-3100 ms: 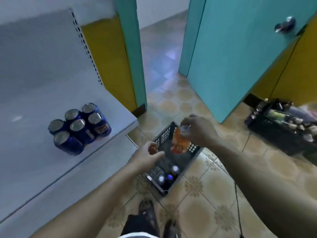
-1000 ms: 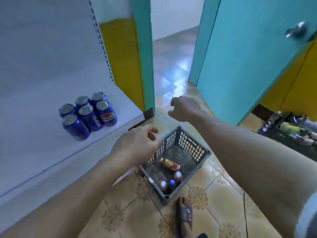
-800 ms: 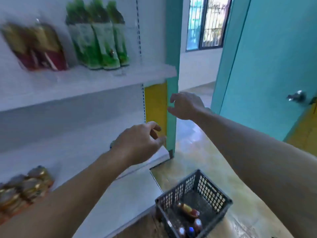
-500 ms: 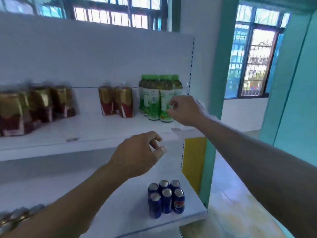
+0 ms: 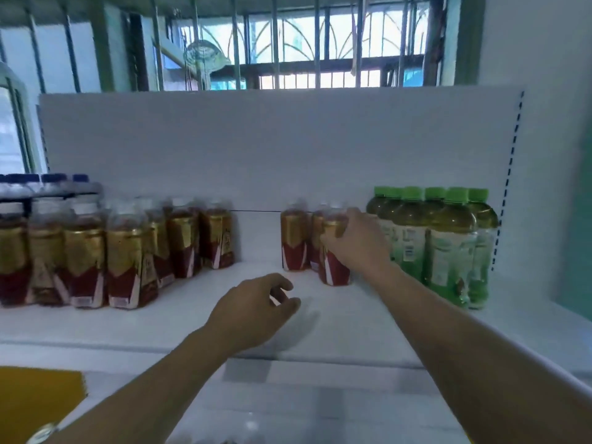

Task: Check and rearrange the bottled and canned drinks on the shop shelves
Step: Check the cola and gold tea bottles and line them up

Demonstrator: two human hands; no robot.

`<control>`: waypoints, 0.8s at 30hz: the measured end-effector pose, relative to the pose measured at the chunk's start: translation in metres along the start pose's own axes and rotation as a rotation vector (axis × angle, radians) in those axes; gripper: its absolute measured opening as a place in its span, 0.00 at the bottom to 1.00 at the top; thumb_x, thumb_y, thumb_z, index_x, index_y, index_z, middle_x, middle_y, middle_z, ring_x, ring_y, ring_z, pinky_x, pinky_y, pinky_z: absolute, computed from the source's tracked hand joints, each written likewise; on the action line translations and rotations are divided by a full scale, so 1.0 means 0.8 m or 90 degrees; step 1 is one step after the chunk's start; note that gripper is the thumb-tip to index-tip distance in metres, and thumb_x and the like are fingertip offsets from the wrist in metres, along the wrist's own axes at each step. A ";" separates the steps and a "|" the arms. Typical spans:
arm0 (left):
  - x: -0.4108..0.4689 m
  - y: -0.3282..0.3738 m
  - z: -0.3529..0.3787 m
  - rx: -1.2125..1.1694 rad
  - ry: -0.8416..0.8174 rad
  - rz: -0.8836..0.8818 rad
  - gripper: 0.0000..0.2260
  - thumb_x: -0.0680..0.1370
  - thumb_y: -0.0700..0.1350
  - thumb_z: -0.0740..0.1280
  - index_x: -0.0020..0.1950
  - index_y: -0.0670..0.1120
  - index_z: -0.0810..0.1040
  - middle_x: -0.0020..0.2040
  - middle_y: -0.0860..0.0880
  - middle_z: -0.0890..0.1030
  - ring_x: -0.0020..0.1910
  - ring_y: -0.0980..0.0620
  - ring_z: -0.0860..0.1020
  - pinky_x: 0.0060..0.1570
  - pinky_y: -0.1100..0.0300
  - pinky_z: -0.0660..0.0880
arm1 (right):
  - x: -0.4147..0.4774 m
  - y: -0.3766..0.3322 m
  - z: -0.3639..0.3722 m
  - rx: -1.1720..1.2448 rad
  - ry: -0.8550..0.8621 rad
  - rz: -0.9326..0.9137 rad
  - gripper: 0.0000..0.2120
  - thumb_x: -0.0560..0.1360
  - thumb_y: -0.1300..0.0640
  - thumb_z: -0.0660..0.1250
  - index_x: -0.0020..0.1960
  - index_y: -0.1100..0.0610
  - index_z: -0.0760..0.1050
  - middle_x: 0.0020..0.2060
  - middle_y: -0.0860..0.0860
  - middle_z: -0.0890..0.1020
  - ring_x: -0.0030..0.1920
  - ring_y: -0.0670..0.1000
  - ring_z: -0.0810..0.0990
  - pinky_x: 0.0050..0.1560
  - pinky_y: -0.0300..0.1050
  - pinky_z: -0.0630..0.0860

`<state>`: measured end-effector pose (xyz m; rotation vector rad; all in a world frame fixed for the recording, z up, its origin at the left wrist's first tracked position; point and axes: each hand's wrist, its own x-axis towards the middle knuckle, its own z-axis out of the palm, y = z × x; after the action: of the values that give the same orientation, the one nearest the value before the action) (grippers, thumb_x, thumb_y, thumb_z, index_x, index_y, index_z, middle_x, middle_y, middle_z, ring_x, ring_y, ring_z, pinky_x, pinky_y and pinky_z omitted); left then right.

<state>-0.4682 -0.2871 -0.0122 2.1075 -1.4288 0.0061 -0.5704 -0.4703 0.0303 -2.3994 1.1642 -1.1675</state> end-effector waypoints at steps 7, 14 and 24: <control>0.082 -0.045 0.010 0.023 -0.034 0.018 0.16 0.80 0.59 0.65 0.65 0.56 0.75 0.55 0.59 0.79 0.52 0.57 0.77 0.54 0.59 0.75 | 0.047 0.030 0.090 0.189 0.042 0.151 0.41 0.71 0.47 0.77 0.75 0.49 0.58 0.67 0.52 0.76 0.66 0.58 0.77 0.63 0.55 0.74; 0.142 -0.086 0.006 -0.050 -0.118 0.098 0.16 0.79 0.58 0.67 0.65 0.56 0.75 0.53 0.62 0.79 0.51 0.59 0.79 0.59 0.58 0.76 | 0.032 0.011 0.083 0.206 0.161 0.119 0.29 0.68 0.44 0.79 0.66 0.47 0.73 0.51 0.42 0.80 0.54 0.46 0.79 0.57 0.44 0.75; 0.161 -0.141 -0.021 -0.617 -0.163 0.082 0.27 0.69 0.53 0.74 0.66 0.56 0.70 0.54 0.59 0.82 0.46 0.68 0.81 0.38 0.75 0.74 | 0.032 -0.100 0.112 0.468 -0.073 0.004 0.24 0.65 0.54 0.82 0.58 0.50 0.76 0.51 0.46 0.85 0.52 0.45 0.85 0.57 0.48 0.82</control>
<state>-0.3126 -0.3601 -0.0091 1.2349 -1.3095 -0.7688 -0.4497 -0.4479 0.0266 -1.8578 0.5578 -1.1695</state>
